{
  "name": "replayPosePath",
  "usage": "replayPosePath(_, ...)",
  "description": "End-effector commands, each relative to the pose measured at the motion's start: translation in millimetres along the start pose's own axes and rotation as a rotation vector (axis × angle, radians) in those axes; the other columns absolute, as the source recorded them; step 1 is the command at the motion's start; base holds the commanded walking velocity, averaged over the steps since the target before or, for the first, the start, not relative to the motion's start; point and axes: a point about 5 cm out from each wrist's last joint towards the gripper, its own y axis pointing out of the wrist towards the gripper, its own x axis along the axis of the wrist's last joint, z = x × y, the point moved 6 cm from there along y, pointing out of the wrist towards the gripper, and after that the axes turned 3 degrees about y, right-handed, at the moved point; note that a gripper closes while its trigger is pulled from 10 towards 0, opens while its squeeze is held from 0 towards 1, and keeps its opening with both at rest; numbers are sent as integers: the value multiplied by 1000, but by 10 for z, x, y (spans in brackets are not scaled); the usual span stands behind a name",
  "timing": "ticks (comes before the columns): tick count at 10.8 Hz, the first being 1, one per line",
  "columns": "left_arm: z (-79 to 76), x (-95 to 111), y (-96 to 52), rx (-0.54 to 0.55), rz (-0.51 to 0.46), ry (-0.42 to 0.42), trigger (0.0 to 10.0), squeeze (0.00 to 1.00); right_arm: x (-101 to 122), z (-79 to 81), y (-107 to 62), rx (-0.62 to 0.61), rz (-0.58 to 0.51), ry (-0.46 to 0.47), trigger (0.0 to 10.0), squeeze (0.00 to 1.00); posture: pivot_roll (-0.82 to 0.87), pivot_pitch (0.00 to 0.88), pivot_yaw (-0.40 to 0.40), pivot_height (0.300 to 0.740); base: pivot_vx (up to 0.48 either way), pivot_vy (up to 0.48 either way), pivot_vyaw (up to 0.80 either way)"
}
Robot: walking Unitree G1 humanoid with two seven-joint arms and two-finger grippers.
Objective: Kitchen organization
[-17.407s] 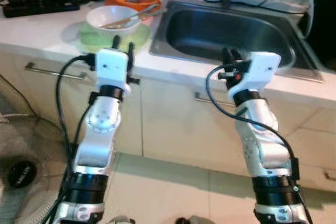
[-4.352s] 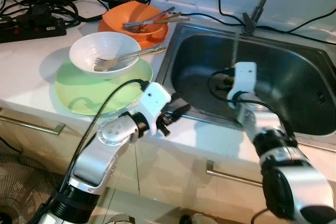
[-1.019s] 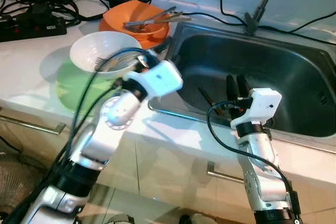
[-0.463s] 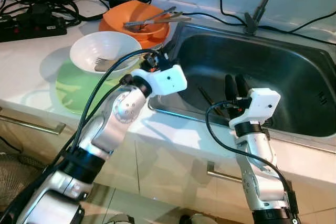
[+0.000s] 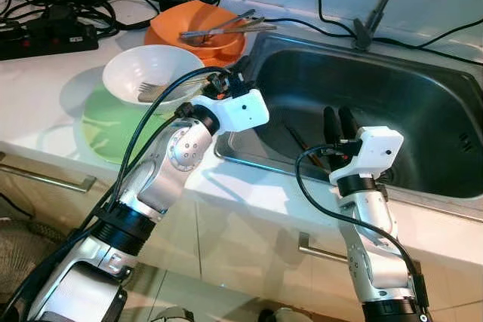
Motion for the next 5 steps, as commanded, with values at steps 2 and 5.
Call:
replayPosePath(2, -7, 40, 27, -6, -13, 11, 0, 0, -32, -49, -7, -18, 13, -10, 10000, 0, 23, 75, -74, 740, 0, 0, 0)
replayPosePath(5, -4, 39, 30, -8, -14, 19, 0, 0, -37, -54, -2, -22, 17, -14, 10000, 0, 24, 77, -74, 740, 0, 0, 0)
